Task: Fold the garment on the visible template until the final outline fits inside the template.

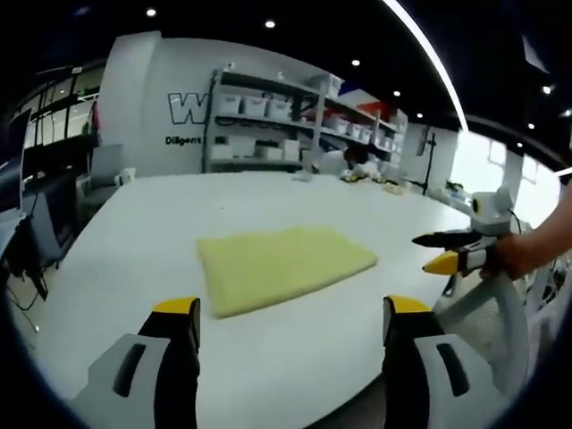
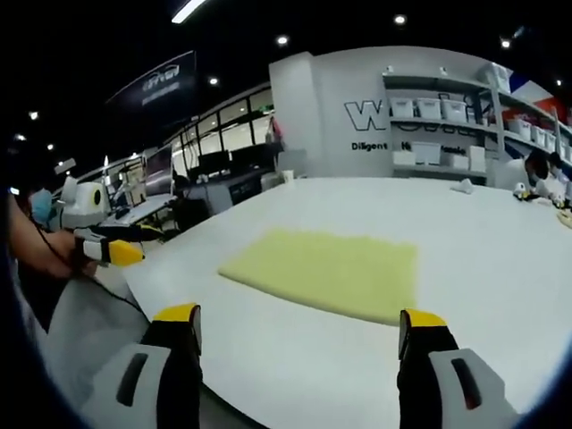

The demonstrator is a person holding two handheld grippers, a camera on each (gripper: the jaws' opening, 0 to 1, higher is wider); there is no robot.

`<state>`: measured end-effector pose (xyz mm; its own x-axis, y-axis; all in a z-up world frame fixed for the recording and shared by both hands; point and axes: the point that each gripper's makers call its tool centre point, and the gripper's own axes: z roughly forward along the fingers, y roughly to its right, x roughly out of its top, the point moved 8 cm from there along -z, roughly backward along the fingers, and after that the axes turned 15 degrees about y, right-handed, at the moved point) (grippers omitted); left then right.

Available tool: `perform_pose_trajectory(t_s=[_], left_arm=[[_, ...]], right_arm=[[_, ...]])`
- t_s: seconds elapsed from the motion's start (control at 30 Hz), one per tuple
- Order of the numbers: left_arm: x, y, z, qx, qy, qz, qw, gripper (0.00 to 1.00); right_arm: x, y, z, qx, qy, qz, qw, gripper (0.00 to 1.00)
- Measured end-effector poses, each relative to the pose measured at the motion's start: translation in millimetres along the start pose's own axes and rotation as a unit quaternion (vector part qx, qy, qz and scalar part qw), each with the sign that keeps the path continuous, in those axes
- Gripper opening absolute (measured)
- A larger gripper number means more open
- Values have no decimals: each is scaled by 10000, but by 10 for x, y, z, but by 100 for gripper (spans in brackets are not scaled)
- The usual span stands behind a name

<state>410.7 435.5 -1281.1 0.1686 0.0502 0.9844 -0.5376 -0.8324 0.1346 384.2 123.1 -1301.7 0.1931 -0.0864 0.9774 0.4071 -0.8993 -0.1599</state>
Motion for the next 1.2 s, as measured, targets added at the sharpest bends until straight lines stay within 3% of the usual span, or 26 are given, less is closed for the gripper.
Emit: perform_pose_trajectory(t_s=[0.27,0.43,0.67,0.73,0.8,1.03,1.2], left_arm=[[-80,-122,-98,423,-242,109,9988,86],[-59,-157,-161,656,-149,283,9973,84],[-9,-125,-125,623,-25,347,9975,79],[-13,-110,-135,584,-82,369,9976,77],[-24,-107,-132,549,-76,393,9977,77],[-6,-60,-101,437,13,658,9969,75],[35,-112,-107,673,132,779,9946,72]], right_arm=[[-62,-125,-96,78,-35,337,9994,87],[-77,-203,-127,190,80,341,9992,86],[-120,-27,-96,-334,71,-413,9986,77],[-230,4,-126,-463,-360,-259,9979,78],[-207,5,-112,-433,-150,-410,9981,77],[-198,34,-79,-519,-122,-440,9976,72],[-185,9,-45,-368,-88,-551,9978,70]])
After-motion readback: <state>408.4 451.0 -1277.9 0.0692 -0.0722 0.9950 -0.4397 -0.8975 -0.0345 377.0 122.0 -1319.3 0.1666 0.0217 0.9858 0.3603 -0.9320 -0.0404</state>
